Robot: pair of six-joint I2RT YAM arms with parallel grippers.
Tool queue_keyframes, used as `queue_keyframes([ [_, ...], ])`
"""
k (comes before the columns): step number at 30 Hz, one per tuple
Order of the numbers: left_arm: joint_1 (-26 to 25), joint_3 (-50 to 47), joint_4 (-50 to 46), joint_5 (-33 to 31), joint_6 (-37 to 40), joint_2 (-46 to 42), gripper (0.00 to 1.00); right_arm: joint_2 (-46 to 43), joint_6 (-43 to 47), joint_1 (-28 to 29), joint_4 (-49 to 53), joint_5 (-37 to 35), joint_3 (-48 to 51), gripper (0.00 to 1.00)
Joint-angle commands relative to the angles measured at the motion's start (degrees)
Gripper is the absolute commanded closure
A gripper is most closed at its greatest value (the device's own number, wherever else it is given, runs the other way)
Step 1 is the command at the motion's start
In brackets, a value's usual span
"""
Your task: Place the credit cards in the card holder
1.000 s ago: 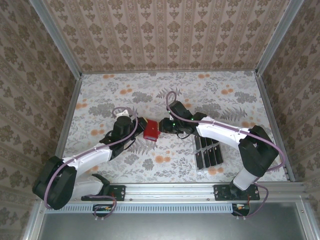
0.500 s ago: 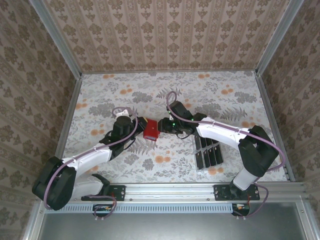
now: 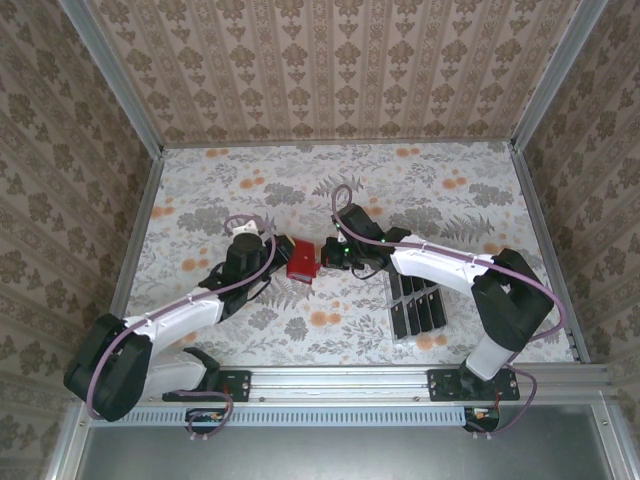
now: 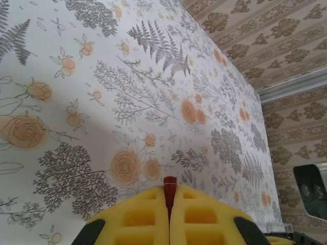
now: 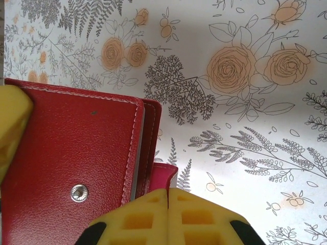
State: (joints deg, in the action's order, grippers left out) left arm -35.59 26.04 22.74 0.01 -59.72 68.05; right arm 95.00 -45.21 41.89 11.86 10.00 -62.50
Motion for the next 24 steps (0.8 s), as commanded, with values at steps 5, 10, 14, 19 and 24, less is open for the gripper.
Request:
queue_keyframes([
  [5, -0.18, -3.06, -3.78, -1.74, 3.30, -1.30, 0.52, -2.34, 0.85, 0.43, 0.68, 3.26, -1.31, 1.00],
  [10, 0.25, -5.15, -9.20, -3.43, 6.55, -2.69, 0.32, -2.45, 1.55, 1.30, 2.28, 4.75, -2.86, 1.00],
  [14, 0.30, -5.34, -12.91, -3.57, 9.01, -4.57, 0.29, -2.47, 1.70, 2.02, 2.90, 5.49, -4.22, 1.00],
  [19, 0.35, -5.83, -14.69, -3.98, 10.15, -7.10, 0.28, -2.35, 1.53, 2.74, 3.17, 5.65, -5.98, 1.00],
  [24, 0.33, -5.63, -14.89, -3.89, 10.82, -7.50, 0.27, -2.12, 1.93, 2.89, 4.20, 4.50, -6.50, 1.00],
])
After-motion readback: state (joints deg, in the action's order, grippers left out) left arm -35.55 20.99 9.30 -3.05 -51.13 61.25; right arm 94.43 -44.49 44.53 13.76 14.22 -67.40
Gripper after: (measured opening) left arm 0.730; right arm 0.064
